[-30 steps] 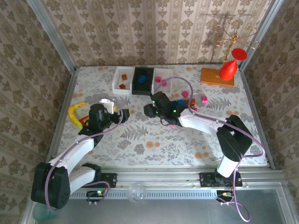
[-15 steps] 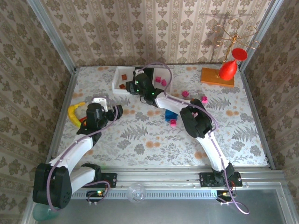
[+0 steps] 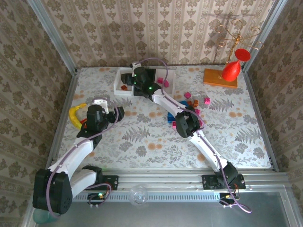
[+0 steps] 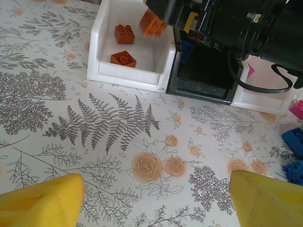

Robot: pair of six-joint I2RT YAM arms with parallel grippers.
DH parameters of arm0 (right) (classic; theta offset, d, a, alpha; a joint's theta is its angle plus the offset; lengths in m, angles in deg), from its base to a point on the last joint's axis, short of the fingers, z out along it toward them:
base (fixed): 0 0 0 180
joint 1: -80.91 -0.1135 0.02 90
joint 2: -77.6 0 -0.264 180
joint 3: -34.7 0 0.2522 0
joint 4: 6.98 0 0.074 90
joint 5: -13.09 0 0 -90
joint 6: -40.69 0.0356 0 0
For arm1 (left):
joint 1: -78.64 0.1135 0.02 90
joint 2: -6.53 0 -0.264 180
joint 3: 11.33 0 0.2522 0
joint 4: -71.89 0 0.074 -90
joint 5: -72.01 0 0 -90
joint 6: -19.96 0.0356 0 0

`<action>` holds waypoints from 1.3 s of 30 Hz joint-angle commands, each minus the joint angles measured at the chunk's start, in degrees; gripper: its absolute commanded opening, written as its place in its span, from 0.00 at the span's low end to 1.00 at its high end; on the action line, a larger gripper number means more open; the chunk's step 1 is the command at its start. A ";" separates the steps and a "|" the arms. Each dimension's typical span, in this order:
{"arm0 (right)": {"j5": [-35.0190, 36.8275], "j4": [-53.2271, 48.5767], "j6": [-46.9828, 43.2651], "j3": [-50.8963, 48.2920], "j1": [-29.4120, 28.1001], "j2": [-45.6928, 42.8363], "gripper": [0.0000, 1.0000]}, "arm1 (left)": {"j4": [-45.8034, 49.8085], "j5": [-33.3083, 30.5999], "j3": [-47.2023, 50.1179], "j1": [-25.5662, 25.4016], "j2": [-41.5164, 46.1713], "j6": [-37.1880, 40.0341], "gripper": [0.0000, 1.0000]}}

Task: Sort the legos into containers by color
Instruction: Place the lego in the container, then pick up the lego from the center of the table.

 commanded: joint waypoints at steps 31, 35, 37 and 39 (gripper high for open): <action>5.30 -19.82 -7.65 -99.85 17.13 -91.89 0.87 | 0.79 6.41 -15.60 -30.79 -30.06 20.60 0.79; 6.19 -19.35 -7.21 -103.82 18.62 -95.53 0.87 | 2.95 8.18 -21.10 -33.10 -36.00 20.26 0.76; 6.21 -19.03 -7.12 -104.94 19.47 -96.05 0.87 | 2.47 9.89 -22.81 -34.09 -38.57 17.59 0.73; 6.28 -19.20 -7.17 -105.35 20.11 -96.35 0.87 | 1.53 10.91 -24.23 -34.98 -41.45 13.87 0.70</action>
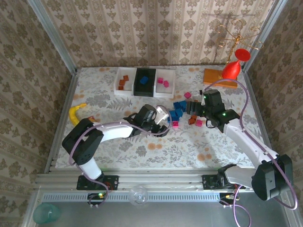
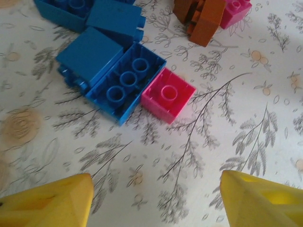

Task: Sort the legos into containers by color
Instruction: Pick up the lego from the center of the table.

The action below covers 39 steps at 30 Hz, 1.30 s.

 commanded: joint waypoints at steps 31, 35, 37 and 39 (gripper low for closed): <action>0.47 -0.70 0.67 -5.38 5.66 -7.49 0.88 | 3.94 -23.99 -22.19 -10.10 -23.01 -10.64 0.47; 0.15 -1.04 0.78 -5.31 5.85 -8.32 0.89 | 1.54 -25.30 -17.66 -10.48 -18.09 -11.60 0.37; 0.02 -1.25 0.90 -5.39 5.87 -8.79 0.89 | -0.81 -26.25 -13.86 -10.15 -14.27 -11.85 0.33; -0.25 -1.18 0.99 -5.45 5.86 -9.14 0.89 | -2.17 -26.82 -10.99 -9.24 -10.72 -12.02 0.31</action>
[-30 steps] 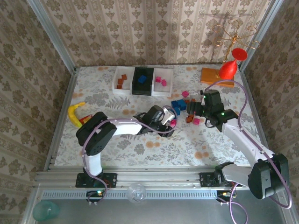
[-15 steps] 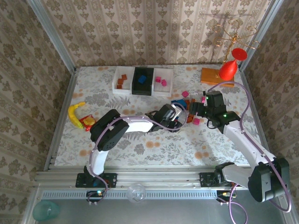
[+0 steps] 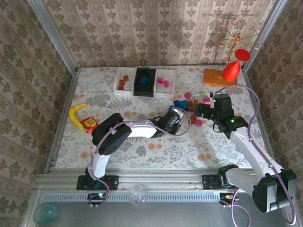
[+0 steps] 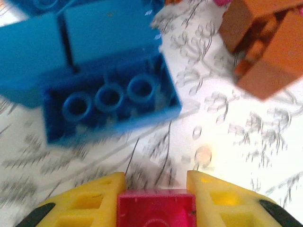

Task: Sort the legos into containers by color
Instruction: Pick up the lego from the center of the table, then place the lego in the container.

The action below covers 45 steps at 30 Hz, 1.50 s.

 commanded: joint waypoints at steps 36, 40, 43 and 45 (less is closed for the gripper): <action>-3.72 9.47 5.72 -6.56 -8.15 3.12 0.89 | 13.28 9.60 -38.53 21.87 -8.86 8.22 0.70; -2.93 10.31 5.07 -6.05 -10.39 5.71 0.89 | 8.41 13.42 -22.56 20.52 2.54 7.65 0.73; -3.51 10.34 3.60 -5.78 -10.68 7.02 0.90 | 5.14 17.17 -10.81 19.69 9.23 7.39 0.75; -4.94 9.47 2.34 -5.66 -10.77 7.42 0.90 | 4.09 18.64 -5.40 19.08 11.72 7.00 0.75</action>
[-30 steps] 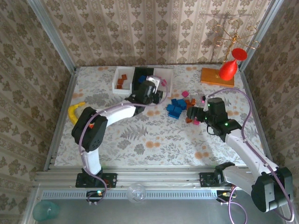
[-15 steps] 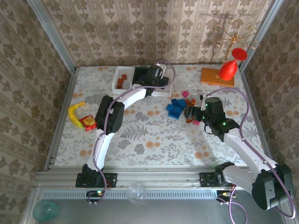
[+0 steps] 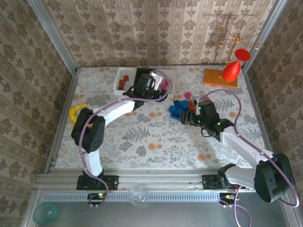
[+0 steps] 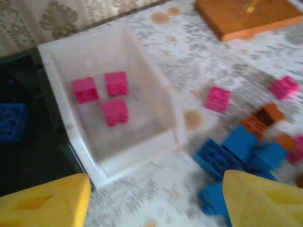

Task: Sort the legos into containers by color
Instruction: Place the lego in the container, then pick up the lego from the center of the table.

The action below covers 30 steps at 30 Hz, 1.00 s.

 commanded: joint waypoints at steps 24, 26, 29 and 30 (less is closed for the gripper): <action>4.98 -0.38 -0.91 -8.72 1.57 -15.06 0.97 | -1.13 -6.17 3.91 -13.87 -10.84 -4.59 0.97; 4.96 -0.31 -0.78 -8.70 1.72 -14.97 0.98 | 0.41 -7.14 1.65 -14.21 -12.42 -4.85 0.98; 5.01 -0.23 -0.67 -8.81 1.84 -14.88 0.98 | 2.32 -8.26 -1.15 -14.57 -14.83 -5.76 0.98; 5.06 -0.24 -0.66 -8.90 1.85 -15.00 0.97 | 2.76 -8.66 -2.04 -14.66 -15.55 -6.18 0.98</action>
